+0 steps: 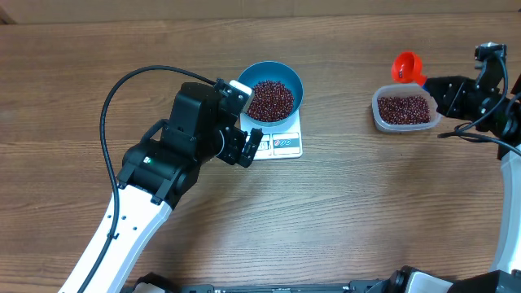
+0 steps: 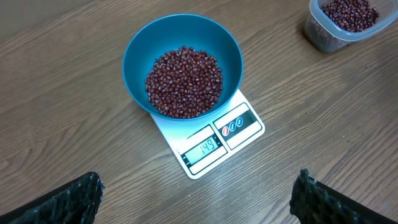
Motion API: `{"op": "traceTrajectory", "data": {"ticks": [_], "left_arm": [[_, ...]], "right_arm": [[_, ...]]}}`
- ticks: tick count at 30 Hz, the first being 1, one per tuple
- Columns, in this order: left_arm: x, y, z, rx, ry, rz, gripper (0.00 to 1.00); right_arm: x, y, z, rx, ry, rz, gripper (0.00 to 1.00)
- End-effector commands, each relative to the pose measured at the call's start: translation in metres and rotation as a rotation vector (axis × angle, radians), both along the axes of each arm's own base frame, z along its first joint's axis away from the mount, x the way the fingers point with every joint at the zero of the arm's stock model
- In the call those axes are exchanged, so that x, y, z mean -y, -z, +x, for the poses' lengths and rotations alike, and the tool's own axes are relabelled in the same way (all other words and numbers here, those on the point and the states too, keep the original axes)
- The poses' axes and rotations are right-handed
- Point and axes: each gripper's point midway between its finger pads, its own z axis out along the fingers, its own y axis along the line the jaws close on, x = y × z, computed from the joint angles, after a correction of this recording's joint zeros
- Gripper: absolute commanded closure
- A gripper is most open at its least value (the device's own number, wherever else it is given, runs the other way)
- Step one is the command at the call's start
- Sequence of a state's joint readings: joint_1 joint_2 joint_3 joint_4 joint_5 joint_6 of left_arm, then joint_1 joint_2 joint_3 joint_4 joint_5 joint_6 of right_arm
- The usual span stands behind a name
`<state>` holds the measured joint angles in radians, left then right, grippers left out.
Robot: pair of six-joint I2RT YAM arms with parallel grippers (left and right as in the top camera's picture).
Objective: Scoop item into bowl and weigh 150g on scale
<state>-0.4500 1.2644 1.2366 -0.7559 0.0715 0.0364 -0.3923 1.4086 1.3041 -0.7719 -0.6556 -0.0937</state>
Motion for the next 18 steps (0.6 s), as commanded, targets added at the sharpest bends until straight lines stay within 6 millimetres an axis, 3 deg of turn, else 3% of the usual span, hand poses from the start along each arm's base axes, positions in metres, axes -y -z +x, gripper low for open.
{"op": "traceTrajectory", "data": {"ticks": [1, 10, 13, 18], "left_arm": [[0.000, 0.004, 0.000, -0.006, 0.012, 0.010, 0.00], [0.000, 0.004, 0.000, -0.006, 0.012, 0.010, 0.01], [0.000, 0.004, 0.000, -0.006, 0.012, 0.010, 0.00], [0.000, 0.004, 0.000, -0.006, 0.012, 0.010, 0.00]], "right_arm": [[-0.002, -0.016, -0.003, 0.035, -0.009, -0.018, 0.96], [-0.047, -0.025, -0.007, 0.060, -0.166, 0.073, 0.97], [-0.088, -0.026, -0.007, 0.071, -0.277, 0.064, 0.96], [-0.132, -0.011, -0.002, 0.049, -0.342, -0.054, 0.96]]}}
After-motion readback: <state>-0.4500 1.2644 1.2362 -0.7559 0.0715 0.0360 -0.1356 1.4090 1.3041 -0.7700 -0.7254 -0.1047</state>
